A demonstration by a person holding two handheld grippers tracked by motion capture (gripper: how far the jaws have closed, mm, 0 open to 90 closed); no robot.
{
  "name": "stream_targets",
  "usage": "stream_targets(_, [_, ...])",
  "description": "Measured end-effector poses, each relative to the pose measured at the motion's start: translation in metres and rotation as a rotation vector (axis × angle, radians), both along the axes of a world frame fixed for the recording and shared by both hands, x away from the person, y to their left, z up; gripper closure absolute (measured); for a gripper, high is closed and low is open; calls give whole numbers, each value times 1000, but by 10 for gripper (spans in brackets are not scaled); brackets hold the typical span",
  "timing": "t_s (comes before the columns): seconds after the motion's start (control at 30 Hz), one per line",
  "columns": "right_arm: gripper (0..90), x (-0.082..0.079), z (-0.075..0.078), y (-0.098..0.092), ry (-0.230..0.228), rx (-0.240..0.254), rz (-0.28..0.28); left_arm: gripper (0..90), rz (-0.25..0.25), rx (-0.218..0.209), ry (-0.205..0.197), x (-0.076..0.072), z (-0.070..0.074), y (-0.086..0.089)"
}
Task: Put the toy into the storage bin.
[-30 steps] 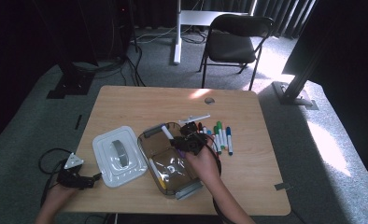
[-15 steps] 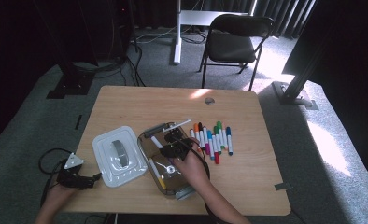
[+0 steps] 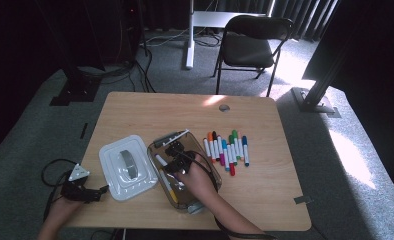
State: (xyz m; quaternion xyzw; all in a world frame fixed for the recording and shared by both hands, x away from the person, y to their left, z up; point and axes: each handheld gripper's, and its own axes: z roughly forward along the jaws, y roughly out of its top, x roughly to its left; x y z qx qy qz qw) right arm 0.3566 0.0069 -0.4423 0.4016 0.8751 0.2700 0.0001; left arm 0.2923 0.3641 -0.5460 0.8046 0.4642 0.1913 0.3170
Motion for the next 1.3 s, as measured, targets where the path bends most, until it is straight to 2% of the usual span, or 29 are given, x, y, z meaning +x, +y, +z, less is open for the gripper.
stream_targets(0.2, [765,-1,-6,6,13,-50,22,17,-1,-1,0,0,0,0])
stream_targets(0.23, [765,0,-10,7,49,-61,34,17,-3,1,1,0,0,0])
stream_targets(0.5, [763,2,-18,13,97,-119,67,17,-1,0,0,0,0,0])
stream_targets(0.67, [753,0,-23,18,108,-152,91,17,0,-1,-1,0,0,0])
stream_targets(0.73, [750,0,-24,19,127,-162,103,17,-1,-1,0,0,0,0])
stream_targets(0.83, [749,0,-23,20,117,-184,101,17,-1,-1,0,0,0,0])
stream_targets(0.97, [723,1,-20,17,127,-166,98,17,-1,0,0,0,0,0])
stream_targets(1.03, [718,2,-18,14,133,-131,85,17,-1,0,0,0,0,0])
stream_targets(1.27, [688,-2,-6,1,88,-106,77,17,-2,2,-1,0,0,0])
stream_targets(1.3, [685,-2,-2,-3,82,-88,70,17,-2,1,-1,0,0,0])
